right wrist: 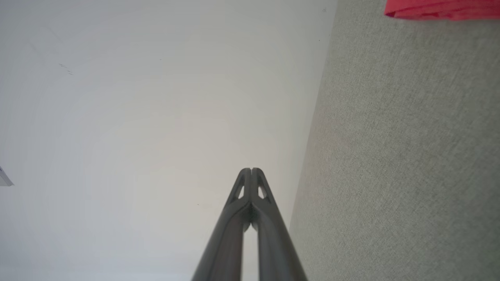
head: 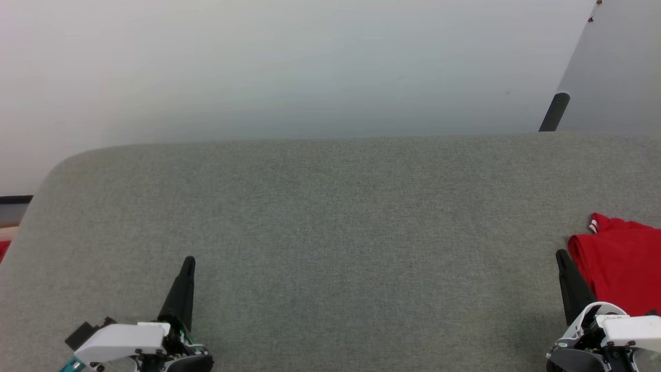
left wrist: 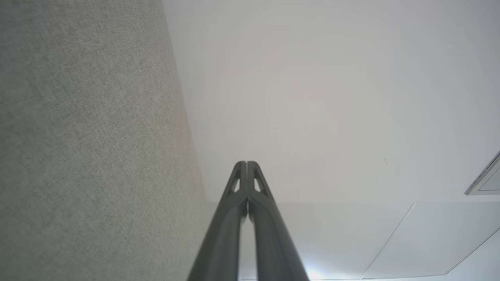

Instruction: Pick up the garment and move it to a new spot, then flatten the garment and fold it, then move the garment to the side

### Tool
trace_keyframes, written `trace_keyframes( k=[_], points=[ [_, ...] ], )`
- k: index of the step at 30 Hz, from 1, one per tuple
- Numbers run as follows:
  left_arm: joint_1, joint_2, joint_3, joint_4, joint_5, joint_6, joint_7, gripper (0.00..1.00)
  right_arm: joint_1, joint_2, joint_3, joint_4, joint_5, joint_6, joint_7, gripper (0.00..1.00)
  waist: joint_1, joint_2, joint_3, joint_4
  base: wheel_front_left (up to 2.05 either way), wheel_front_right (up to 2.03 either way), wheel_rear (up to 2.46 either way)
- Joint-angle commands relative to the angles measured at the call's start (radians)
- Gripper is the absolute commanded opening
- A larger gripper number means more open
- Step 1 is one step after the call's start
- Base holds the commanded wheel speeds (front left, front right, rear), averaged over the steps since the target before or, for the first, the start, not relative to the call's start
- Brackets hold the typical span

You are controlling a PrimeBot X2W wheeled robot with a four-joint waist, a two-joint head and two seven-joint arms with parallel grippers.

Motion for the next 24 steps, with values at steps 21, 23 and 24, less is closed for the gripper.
trace_keyframes(
  k=[21, 23, 24],
  points=[
    [-0.010, 0.000, 0.002, 0.001, -0.003, -0.005, 0.003, 0.00, -0.003, 0.003, 0.000, 0.000, 0.004, 0.000, 0.002, 0.00, 0.0000, 0.0000, 0.000, 0.000, 0.00, 0.00, 0.00],
    [-0.010, 0.000, 0.002, 0.001, -0.003, -0.005, 0.003, 0.00, -0.003, 0.003, 0.000, 0.000, 0.004, 0.000, 0.002, 0.00, 0.0000, 0.0000, 0.000, 0.000, 0.00, 0.00, 0.00],
    [-0.010, 0.000, 0.002, 0.001, -0.003, -0.005, 0.003, 0.00, -0.003, 0.003, 0.000, 0.000, 0.004, 0.000, 0.002, 0.00, 0.0000, 0.0000, 0.000, 0.000, 0.00, 0.00, 0.00]
  ],
)
